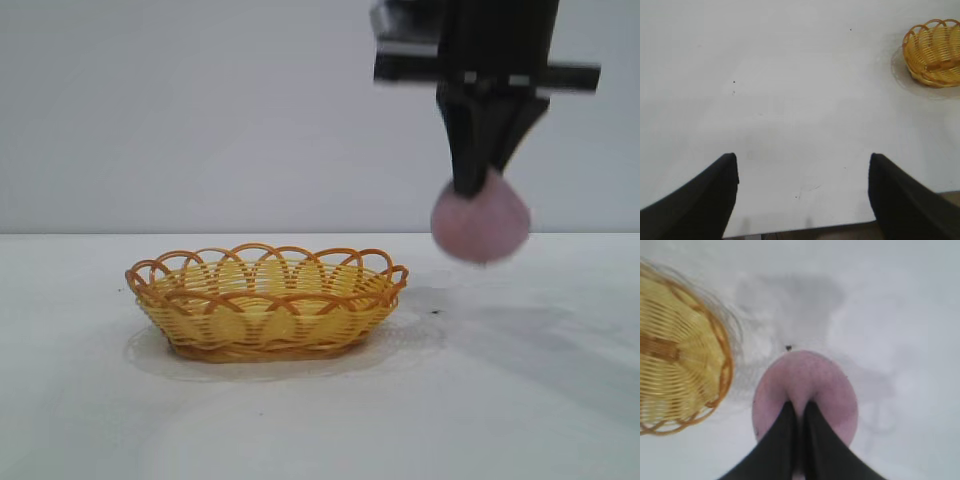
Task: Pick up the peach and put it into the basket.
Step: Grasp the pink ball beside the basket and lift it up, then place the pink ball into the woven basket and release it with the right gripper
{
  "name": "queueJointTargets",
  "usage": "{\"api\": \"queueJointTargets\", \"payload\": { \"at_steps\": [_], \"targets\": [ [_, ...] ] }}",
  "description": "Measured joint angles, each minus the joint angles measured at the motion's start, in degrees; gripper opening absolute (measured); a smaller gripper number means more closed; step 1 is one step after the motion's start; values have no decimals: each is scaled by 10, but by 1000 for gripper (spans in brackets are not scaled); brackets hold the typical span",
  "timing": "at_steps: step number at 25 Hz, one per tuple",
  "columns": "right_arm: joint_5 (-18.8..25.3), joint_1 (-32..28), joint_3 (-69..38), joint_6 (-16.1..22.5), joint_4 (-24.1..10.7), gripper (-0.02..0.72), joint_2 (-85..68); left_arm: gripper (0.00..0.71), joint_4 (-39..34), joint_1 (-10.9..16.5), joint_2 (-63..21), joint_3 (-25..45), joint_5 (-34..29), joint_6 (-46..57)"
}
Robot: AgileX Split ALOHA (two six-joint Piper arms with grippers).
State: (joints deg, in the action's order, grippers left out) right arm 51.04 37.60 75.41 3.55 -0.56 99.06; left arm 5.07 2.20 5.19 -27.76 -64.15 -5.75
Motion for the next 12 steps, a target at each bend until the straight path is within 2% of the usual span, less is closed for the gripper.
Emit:
{"api": "queueJointTargets", "payload": {
  "at_steps": [6, 12],
  "targets": [
    [-55, 45, 0, -1, 2, 0, 38, 533, 0, 0, 0, 0, 0, 0],
    [-111, 50, -1, -1, 30, 0, 76, 533, 0, 0, 0, 0, 0, 0]
  ]
}}
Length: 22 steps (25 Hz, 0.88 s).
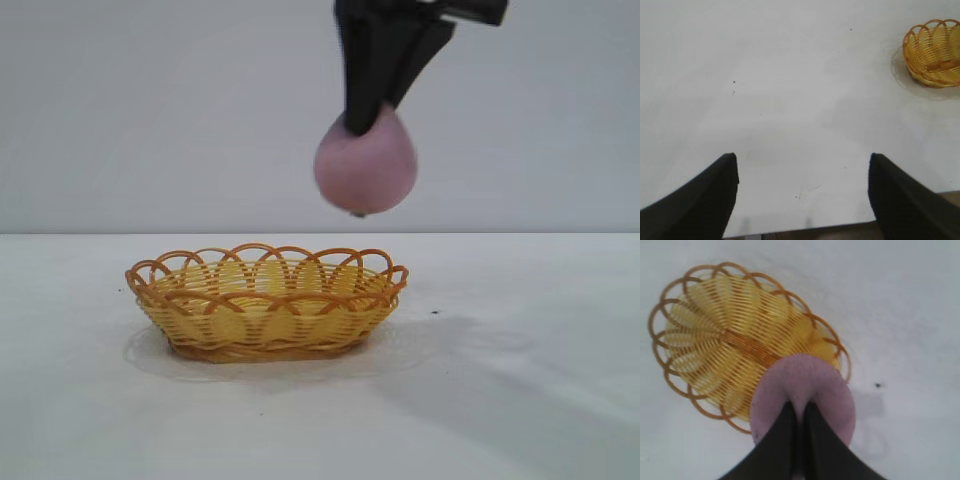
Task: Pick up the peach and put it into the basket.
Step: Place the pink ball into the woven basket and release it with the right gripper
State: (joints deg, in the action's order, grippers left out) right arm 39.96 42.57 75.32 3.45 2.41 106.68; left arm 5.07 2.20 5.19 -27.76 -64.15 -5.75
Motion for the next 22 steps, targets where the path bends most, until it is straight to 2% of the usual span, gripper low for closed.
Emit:
{"api": "queueJointTargets", "payload": {
  "at_steps": [5, 6, 8, 9, 13, 18, 20, 21, 22],
  "targets": [
    [-22, 0, 0, 0, 14, 0, 24, 533, 0, 0, 0, 0, 0, 0],
    [-23, 0, 0, 0, 19, 55, 27, 533, 0, 0, 0, 0, 0, 0],
    [-28, 0, 0, 0, 26, 55, 32, 533, 0, 0, 0, 0, 0, 0],
    [-30, 0, 0, 0, 28, 116, 33, 533, 0, 0, 0, 0, 0, 0],
    [-36, 0, 2, 0, 37, 241, 33, 533, 0, 0, 0, 0, 0, 0],
    [-31, 0, 2, 0, 39, 237, 33, 533, 0, 0, 0, 0, 0, 0],
    [-27, 0, 2, 0, 30, 237, 31, 533, 0, 0, 0, 0, 0, 0],
    [-23, 0, 2, 0, 23, 277, 25, 533, 0, 0, 0, 0, 0, 0],
    [-20, -2, 2, 0, 17, 262, 18, 533, 0, 0, 0, 0, 0, 0]
  ]
}}
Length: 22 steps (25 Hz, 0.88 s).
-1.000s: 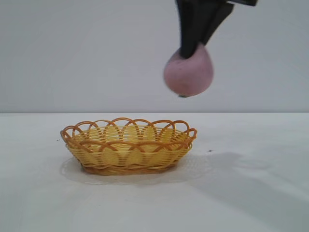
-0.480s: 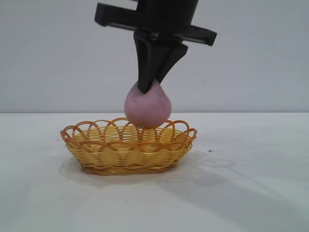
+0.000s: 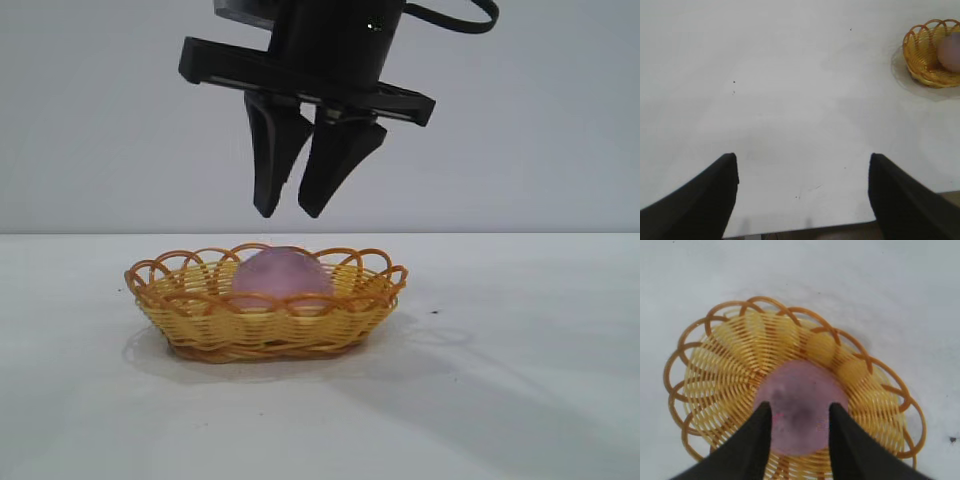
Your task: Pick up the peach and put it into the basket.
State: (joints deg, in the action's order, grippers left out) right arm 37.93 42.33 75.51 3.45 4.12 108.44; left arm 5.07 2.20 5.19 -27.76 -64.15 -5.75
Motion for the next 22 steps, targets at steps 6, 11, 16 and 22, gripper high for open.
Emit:
{"api": "queueJointTargets", "payload": {
  "at_steps": [6, 11, 16, 22],
  "targets": [
    [51, -72, 0, 1, -28, 262, -45, 533, 0, 0, 0, 0, 0, 0],
    [84, -183, 0, 1, -67, 262, -70, 533, 0, 0, 0, 0, 0, 0],
    [93, -291, 0, 1, -77, 262, -81, 533, 0, 0, 0, 0, 0, 0],
    [126, -382, 0, 1, -77, 262, -90, 533, 0, 0, 0, 0, 0, 0]
  ]
}}
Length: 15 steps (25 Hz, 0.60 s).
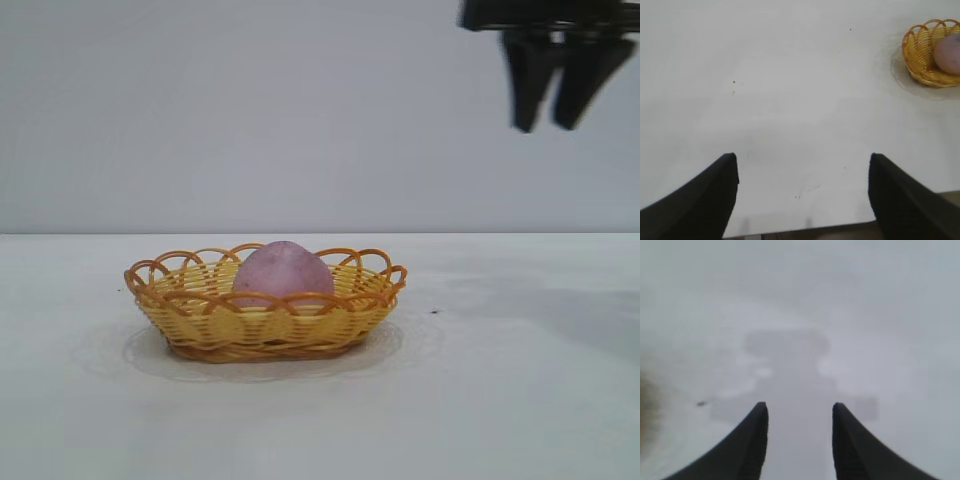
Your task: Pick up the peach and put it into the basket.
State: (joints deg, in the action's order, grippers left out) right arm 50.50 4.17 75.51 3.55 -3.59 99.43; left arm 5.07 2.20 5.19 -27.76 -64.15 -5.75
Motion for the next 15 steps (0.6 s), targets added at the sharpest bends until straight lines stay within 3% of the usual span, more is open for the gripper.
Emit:
{"api": "queueJointTargets", "payload": {
  "at_steps": [9, 15],
  "targets": [
    [53, -13, -6, 0, 23, 262, -105, 533, 0, 0, 0, 0, 0, 0],
    [68, -13, -97, 0, 41, 262, -250, 533, 0, 0, 0, 0, 0, 0]
  ]
}}
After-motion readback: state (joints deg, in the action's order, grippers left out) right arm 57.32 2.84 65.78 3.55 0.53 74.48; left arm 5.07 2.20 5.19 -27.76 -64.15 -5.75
